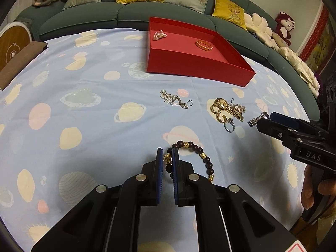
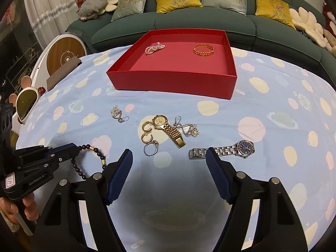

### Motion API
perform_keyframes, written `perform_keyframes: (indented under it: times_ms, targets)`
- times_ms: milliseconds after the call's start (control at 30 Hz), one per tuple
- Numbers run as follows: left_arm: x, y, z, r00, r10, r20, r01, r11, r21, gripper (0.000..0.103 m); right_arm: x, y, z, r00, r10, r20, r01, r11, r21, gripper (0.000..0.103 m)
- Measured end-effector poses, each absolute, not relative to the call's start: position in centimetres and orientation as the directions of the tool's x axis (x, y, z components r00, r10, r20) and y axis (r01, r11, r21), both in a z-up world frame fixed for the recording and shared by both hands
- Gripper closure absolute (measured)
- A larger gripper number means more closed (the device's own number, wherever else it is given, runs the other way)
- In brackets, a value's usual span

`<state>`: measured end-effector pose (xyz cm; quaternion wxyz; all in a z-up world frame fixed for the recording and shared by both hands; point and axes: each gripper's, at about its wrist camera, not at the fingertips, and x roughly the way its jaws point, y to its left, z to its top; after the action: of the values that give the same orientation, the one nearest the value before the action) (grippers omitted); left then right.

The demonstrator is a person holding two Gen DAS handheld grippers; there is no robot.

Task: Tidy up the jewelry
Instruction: 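Grasp the black bead bracelet with the left gripper and lift it, then grasp the gold watch by its band with the right gripper while the left gripper holds the bracelet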

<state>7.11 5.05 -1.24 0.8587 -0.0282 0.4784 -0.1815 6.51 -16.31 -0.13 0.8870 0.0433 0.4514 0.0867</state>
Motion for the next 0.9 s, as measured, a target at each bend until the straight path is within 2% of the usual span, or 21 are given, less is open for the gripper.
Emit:
perform_keyframes:
  times_ms: [100, 167, 233, 400, 467, 733, 800, 867, 900]
  targets:
    - [7.1, 5.0, -1.0, 0.485, -0.338, -0.806, 0.281, 0.934, -0.222, 0.097, 7.3, -16.6, -0.5, 0.576, 0.199, -0.793, -0.113, 0.980, 0.163, 0.045]
    - [7.1, 5.0, -1.1, 0.486, -0.334, -0.808, 0.279, 0.935, -0.219, 0.097, 7.9, -16.2, -0.8, 0.572, 0.206, -0.794, -0.135, 0.978, 0.156, 0.057]
    - [7.1, 4.9, -1.1, 0.484, -0.329, -0.811, 0.278, 0.937, -0.213, 0.097, 8.4, -15.5, -1.3, 0.564, 0.203, -0.800, -0.162, 0.978, 0.134, 0.063]
    - [7.3, 4.9, -1.3, 0.482, -0.325, -0.814, 0.275, 0.938, -0.212, 0.097, 9.4, -15.1, -2.8, 0.542, 0.182, -0.820, -0.172, 0.980, 0.105, 0.066]
    - [7.4, 4.9, -1.3, 0.481, -0.327, -0.813, 0.274, 0.937, -0.215, 0.097, 9.8, -15.3, -3.3, 0.531, 0.182, -0.827, -0.167, 0.980, 0.108, 0.070]
    - [7.5, 5.1, -1.3, 0.480, -0.332, -0.812, 0.273, 0.936, -0.221, 0.097, 11.0, -15.2, -3.9, 0.539, 0.187, -0.821, -0.176, 0.978, 0.107, 0.071]
    - [7.5, 5.1, -1.2, 0.480, -0.332, -0.812, 0.272, 0.936, -0.223, 0.097, 11.1, -15.1, -3.9, 0.538, 0.192, -0.821, -0.184, 0.977, 0.108, 0.078]
    - [7.5, 5.1, -1.3, 0.480, -0.334, -0.811, 0.270, 0.936, -0.226, 0.097, 11.0, -15.0, -3.9, 0.530, 0.196, -0.825, -0.192, 0.975, 0.108, 0.090]
    - [7.5, 5.2, -1.2, 0.480, -0.335, -0.811, 0.270, 0.936, -0.226, 0.097, 11.0, -14.9, -3.8, 0.525, 0.204, -0.827, -0.193, 0.974, 0.117, 0.091]
